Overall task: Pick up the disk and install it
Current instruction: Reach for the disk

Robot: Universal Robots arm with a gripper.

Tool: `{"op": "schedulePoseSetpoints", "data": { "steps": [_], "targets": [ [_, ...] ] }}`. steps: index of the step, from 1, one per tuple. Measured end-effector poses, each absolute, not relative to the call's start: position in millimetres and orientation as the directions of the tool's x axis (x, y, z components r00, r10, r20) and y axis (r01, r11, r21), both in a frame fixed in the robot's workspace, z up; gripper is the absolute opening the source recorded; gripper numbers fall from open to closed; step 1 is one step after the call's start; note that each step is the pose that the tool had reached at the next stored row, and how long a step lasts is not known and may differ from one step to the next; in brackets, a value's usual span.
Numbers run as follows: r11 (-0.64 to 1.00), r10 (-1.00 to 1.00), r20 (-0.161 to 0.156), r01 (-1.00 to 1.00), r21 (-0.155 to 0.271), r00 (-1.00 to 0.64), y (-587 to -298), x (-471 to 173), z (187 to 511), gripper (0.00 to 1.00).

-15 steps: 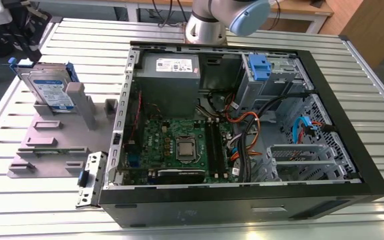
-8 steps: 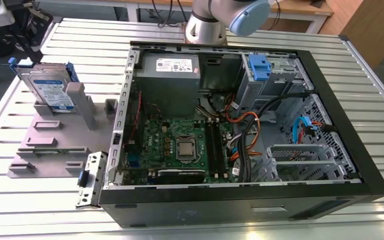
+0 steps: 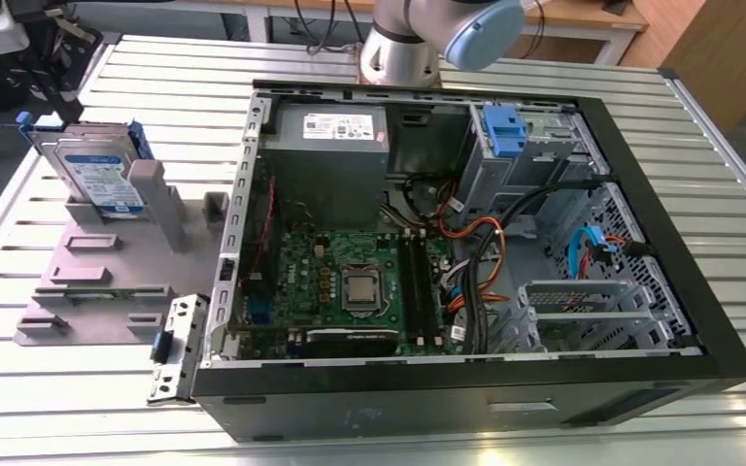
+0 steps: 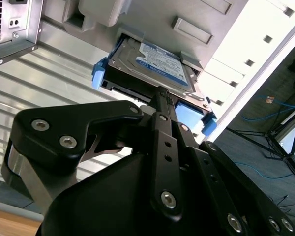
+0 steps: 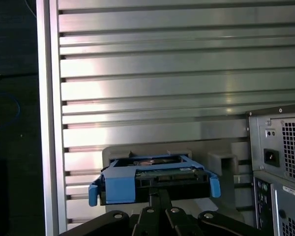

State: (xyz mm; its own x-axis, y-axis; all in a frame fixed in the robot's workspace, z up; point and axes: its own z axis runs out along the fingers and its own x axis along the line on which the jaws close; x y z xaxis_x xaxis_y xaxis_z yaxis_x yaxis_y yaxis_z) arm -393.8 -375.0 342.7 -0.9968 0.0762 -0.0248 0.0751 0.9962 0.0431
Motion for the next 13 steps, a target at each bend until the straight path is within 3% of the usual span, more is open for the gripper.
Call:
{"op": "schedulePoseSetpoints", "data": {
  "steps": [13],
  "targets": [
    [0.996,0.076,-0.025,0.075,0.043,-0.997,-373.7,-395.9,338.6,0.11]
  ]
}}
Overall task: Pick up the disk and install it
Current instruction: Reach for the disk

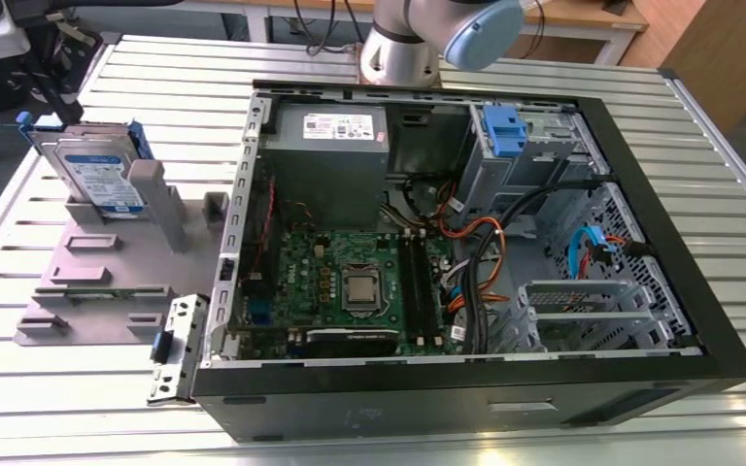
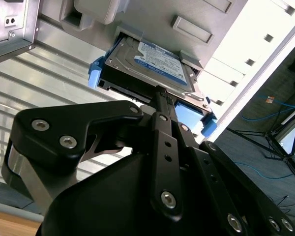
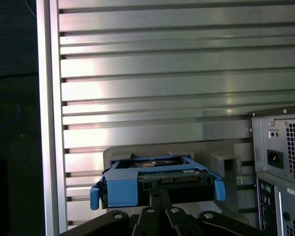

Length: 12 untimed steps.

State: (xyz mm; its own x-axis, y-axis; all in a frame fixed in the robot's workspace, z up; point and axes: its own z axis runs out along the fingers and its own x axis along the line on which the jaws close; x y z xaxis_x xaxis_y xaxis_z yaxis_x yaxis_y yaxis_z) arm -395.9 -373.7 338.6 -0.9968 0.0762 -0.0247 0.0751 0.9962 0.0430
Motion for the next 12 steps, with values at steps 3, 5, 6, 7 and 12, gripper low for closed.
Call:
{"op": "schedulePoseSetpoints", "data": {
  "steps": [3,5,6,7,12],
  "targets": [
    [0.996,0.076,-0.025,0.075,0.043,-0.997,-373.7,-395.9,337.9,0.11],
    [0.996,0.076,-0.025,0.075,0.043,-0.997,-373.7,-395.9,337.8,0.11],
    [0.996,0.076,-0.025,0.075,0.043,-0.997,-373.7,-395.9,337.8,0.11],
    [0.996,0.076,-0.025,0.075,0.043,-0.997,-373.7,-395.9,337.8,0.11],
    [0.996,0.076,-0.025,0.075,0.043,-0.997,-373.7,-396.5,337.5,0.11]
  ]
}}
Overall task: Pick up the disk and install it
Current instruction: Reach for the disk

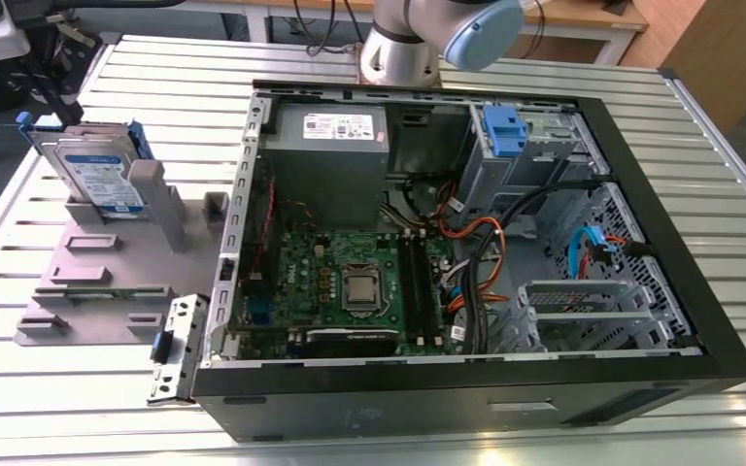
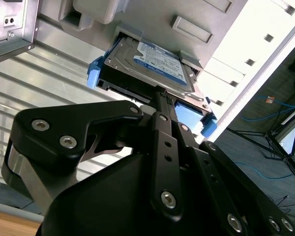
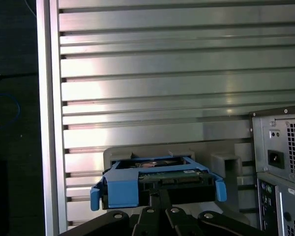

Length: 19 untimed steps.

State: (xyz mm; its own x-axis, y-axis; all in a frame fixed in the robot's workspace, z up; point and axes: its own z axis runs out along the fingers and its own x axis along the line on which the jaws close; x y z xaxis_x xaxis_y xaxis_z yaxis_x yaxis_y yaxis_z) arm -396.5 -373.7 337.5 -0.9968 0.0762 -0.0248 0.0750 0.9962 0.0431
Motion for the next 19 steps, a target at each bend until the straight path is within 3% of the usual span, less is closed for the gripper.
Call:
{"op": "schedulePoseSetpoints", "data": {
  "steps": [19],
  "targets": [
    [0.997,0.058,-0.025,0.057,0.043,-0.998,-374.0,-397.2,337.0,0.11]
  ]
}}
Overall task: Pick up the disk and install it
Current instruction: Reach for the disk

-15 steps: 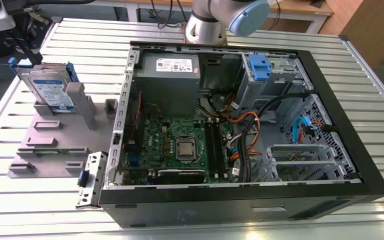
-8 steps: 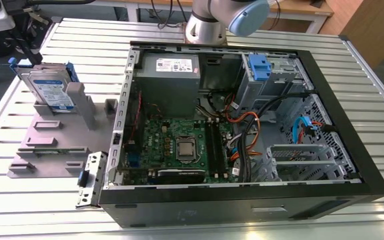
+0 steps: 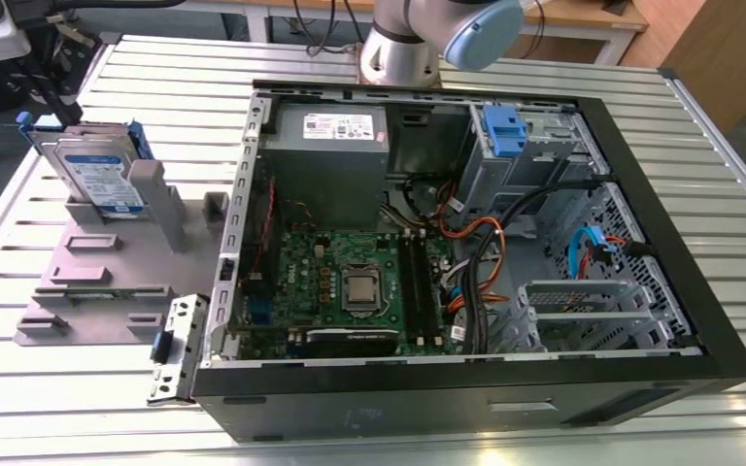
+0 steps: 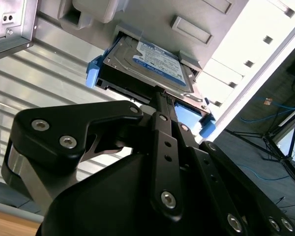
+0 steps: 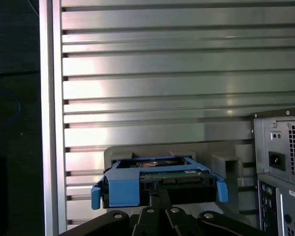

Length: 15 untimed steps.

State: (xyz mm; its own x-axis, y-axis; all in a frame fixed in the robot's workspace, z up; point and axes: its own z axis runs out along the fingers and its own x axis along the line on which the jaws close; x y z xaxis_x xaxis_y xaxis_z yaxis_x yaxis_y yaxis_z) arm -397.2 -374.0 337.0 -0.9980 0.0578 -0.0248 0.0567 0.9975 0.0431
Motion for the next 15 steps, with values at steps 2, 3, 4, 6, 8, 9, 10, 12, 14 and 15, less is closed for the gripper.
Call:
{"op": "schedulePoseSetpoints", "data": {
  "steps": [2,3,4,6,8,9,10,12,14,15],
  "targets": [
    [0.998,0.051,-0.025,0.05,0.043,-0.998,-374.0,-397.2,336.9,0.11],
    [0.998,0.051,-0.025,0.05,0.043,-0.998,-374.0,-397.2,336.9,0.11],
    [0.998,0.051,-0.025,0.05,0.043,-0.998,-374.0,-397.2,336.7,0.11],
    [0.998,0.05,-0.025,0.049,0.043,-0.998,-374.0,-397.2,335.6,0.11],
    [0.998,0.05,-0.025,0.049,0.043,-0.998,-374.0,-397.2,335.6,0.11],
    [0.998,0.05,-0.025,0.049,0.043,-0.998,-374.0,-397.2,335.6,0.11],
    [0.998,0.05,-0.025,0.049,0.043,-0.998,-374.0,-397.2,335.5,0.11],
    [0.998,0.05,-0.025,0.049,0.043,-0.998,-374.1,-397.3,335.4,0.11],
    [0.998,0.05,-0.025,0.049,0.043,-0.998,-374.1,-397.6,335.3,0.11],
    [0.998,0.05,-0.025,0.049,0.043,-0.998,-374.0,-397.9,334.8,0.11]
  ]
}}
